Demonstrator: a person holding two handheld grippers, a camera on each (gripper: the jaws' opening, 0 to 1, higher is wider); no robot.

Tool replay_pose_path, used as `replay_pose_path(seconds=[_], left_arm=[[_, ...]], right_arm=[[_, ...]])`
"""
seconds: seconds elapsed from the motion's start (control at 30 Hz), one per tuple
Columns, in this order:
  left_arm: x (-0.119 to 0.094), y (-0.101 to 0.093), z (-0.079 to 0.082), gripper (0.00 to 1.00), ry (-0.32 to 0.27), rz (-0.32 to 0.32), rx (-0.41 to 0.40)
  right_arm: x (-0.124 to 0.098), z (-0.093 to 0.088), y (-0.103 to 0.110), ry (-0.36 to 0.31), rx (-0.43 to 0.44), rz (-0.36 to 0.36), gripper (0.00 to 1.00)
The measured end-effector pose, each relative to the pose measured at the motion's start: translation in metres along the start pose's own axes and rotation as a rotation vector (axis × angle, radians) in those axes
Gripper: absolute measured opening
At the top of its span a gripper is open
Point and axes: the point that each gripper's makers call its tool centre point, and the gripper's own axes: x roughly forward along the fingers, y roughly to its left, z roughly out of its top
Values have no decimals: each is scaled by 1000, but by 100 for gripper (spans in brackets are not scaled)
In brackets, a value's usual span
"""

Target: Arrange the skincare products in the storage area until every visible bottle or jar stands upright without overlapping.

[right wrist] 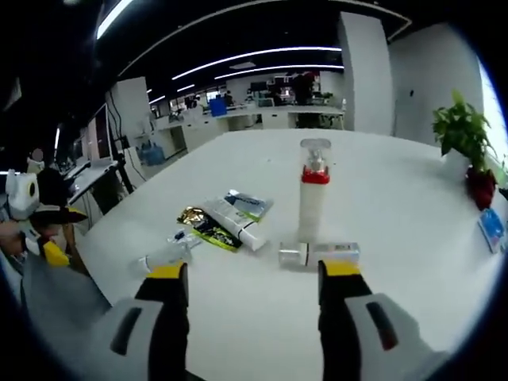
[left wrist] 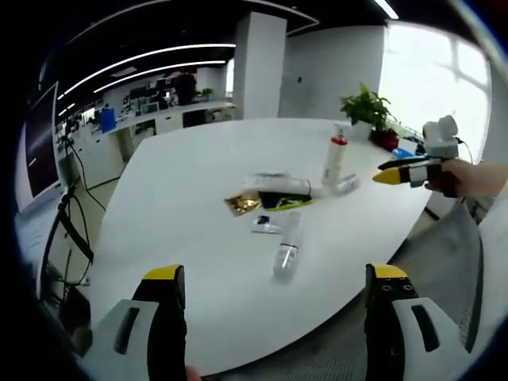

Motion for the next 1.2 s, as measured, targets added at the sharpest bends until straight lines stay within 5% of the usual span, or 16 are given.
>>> replay_pose_path(seconds=[0.4,1.2], left_arm=[[-1,-2,0,92,0,-7,-10],[3,0,-6,91,25,-21,12]], right_arm=[[-19,-3,16,-13,6,25,73],[-29,-14,7,-28,26,-30,72]])
